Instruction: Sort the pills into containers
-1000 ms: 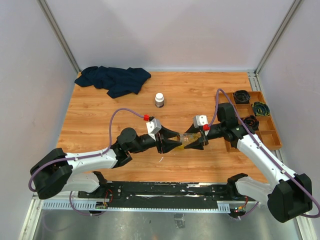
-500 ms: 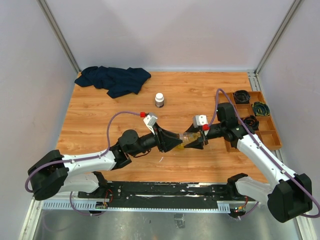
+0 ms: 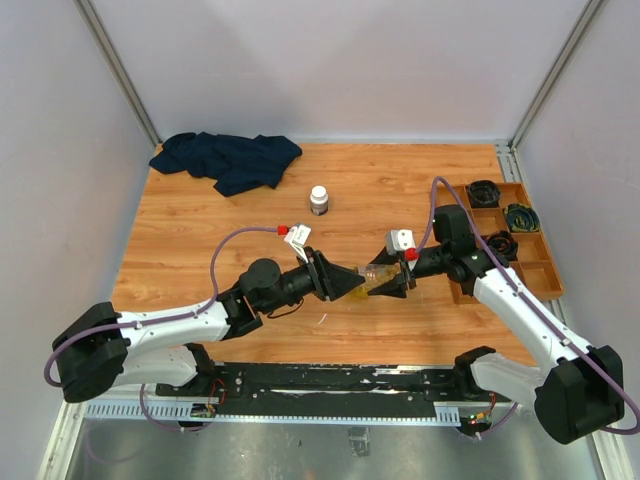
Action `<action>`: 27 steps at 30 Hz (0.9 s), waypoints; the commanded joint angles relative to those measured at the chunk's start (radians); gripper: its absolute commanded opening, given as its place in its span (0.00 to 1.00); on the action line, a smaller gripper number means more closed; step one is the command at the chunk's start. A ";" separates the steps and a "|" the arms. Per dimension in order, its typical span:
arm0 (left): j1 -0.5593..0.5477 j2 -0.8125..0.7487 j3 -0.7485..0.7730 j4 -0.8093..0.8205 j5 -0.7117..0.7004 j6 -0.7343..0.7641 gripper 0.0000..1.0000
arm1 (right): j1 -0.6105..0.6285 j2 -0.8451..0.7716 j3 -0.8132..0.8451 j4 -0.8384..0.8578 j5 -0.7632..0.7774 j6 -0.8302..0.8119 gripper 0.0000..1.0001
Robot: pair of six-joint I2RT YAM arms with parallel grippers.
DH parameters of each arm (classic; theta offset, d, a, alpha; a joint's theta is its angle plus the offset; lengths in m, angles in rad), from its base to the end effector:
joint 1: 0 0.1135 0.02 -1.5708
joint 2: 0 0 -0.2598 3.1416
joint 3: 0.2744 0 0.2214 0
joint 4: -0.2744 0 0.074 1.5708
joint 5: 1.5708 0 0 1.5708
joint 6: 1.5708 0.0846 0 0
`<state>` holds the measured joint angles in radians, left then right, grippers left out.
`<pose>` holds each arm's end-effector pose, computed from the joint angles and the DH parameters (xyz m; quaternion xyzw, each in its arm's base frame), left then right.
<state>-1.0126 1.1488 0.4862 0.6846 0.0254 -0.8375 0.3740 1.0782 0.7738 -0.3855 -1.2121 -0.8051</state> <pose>0.1449 -0.2361 0.2702 0.0702 0.6958 -0.5762 0.4231 0.1558 0.1462 0.2698 -0.6152 0.4829 0.4284 0.4525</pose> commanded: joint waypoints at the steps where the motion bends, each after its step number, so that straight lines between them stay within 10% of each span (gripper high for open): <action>1: 0.007 -0.037 0.054 0.036 -0.055 -0.059 0.11 | -0.005 0.000 0.017 -0.023 -0.029 -0.016 0.01; 27: 0.008 -0.057 0.046 -0.053 -0.123 0.034 0.99 | -0.007 0.000 0.019 -0.026 -0.032 -0.019 0.01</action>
<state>-1.0092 1.1294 0.5148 0.6655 -0.0135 -0.8696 0.3740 1.0786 0.7753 -0.3958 -1.2121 -0.8093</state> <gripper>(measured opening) 0.947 0.539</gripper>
